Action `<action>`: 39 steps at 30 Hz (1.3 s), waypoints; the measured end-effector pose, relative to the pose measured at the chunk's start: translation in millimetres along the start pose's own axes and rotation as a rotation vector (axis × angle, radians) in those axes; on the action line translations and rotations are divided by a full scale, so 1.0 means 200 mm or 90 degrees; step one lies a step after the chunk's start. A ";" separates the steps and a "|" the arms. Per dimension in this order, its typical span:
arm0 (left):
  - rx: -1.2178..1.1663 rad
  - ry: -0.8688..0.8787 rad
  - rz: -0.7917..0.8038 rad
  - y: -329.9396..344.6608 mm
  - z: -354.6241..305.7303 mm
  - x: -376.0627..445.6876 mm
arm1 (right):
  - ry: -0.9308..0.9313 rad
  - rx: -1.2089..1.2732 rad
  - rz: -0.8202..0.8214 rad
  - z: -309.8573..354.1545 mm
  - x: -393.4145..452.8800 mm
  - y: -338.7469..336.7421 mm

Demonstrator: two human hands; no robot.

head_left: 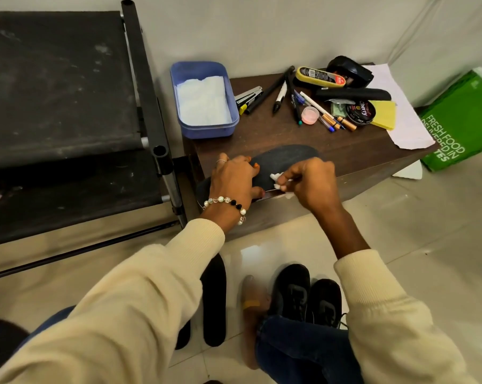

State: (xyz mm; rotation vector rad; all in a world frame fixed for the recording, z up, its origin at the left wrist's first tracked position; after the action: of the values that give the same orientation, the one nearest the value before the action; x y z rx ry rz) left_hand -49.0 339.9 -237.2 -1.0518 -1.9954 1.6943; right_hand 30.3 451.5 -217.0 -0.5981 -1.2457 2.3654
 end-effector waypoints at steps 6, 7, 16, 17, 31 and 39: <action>-0.009 0.009 -0.007 0.00 0.01 0.00 | 0.090 0.003 -0.131 -0.25 0.06 -0.16; -0.007 0.010 -0.006 0.00 0.01 0.00 | 0.092 0.009 -0.158 -0.29 0.08 -0.17; -0.026 0.003 -0.004 0.01 0.01 0.01 | 0.051 -0.188 -0.114 -0.12 0.25 -0.03; -0.029 0.004 -0.008 0.01 0.01 0.01 | 0.025 -0.204 -0.073 -0.09 0.24 0.01; -0.050 0.004 -0.006 0.01 0.03 0.01 | 0.022 -0.187 -0.146 -0.14 0.19 0.01; -0.059 0.008 -0.024 0.01 0.04 -0.01 | -0.152 -0.191 -0.169 0.07 0.26 0.05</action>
State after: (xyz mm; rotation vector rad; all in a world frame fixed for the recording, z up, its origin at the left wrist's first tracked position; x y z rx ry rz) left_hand -52.9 334.0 -239.8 -1.0456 -2.0900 1.5854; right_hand -21.7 464.2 -227.8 -0.2193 -1.6898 2.0895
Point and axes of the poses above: each hand's wrist, its own x-axis towards the middle knuckle, its own y-axis out of the palm, z = x × y, the point moved 7 cm from there along x, towards the middle knuckle, and after that the axes turned 4 degrees about -y, right-handed, at the moved point
